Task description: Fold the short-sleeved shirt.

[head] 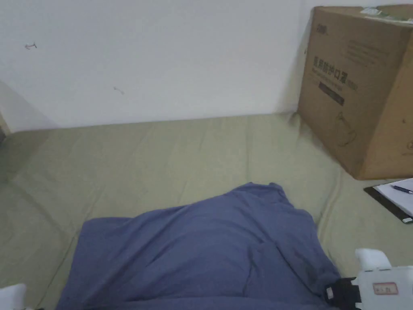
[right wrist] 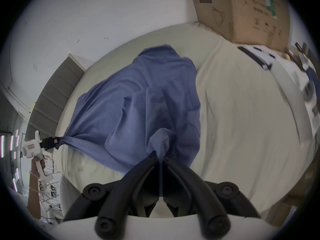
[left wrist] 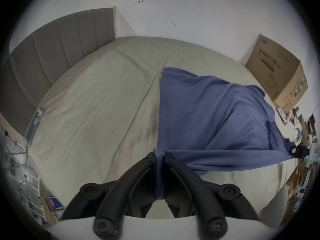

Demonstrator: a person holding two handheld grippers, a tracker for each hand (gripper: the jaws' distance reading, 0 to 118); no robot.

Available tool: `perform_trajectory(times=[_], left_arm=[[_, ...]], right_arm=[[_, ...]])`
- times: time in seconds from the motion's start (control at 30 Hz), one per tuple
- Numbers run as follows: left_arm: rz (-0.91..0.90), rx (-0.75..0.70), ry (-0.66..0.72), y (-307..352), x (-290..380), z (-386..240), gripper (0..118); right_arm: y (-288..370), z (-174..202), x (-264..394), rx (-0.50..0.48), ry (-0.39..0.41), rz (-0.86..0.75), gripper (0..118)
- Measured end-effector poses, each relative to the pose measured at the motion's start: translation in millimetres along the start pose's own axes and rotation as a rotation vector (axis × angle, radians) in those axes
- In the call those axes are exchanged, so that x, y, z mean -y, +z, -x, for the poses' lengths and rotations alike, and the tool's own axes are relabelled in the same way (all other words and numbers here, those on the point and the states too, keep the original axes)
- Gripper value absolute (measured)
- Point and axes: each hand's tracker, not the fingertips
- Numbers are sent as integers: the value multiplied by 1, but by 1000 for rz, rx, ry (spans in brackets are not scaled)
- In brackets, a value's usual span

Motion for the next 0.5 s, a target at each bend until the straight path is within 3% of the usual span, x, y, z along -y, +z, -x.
perform_trajectory(times=[0.23, 0.43, 0.47, 0.5], left_arm=[[-21, -22, -63, 46, 60, 14, 6], [-21, -22, -67, 47, 83, 17, 6], [-26, -26, -67, 46, 84, 17, 10], [-23, -49, -60, 44, 85, 19, 23]], right_arm=[[28, -8, 97, -11, -13, 38, 0], [30, -5, 111, -14, -30, 38, 1], [31, -4, 108, -16, -28, 34, 1], [33, -2, 105, -16, -28, 25, 6]])
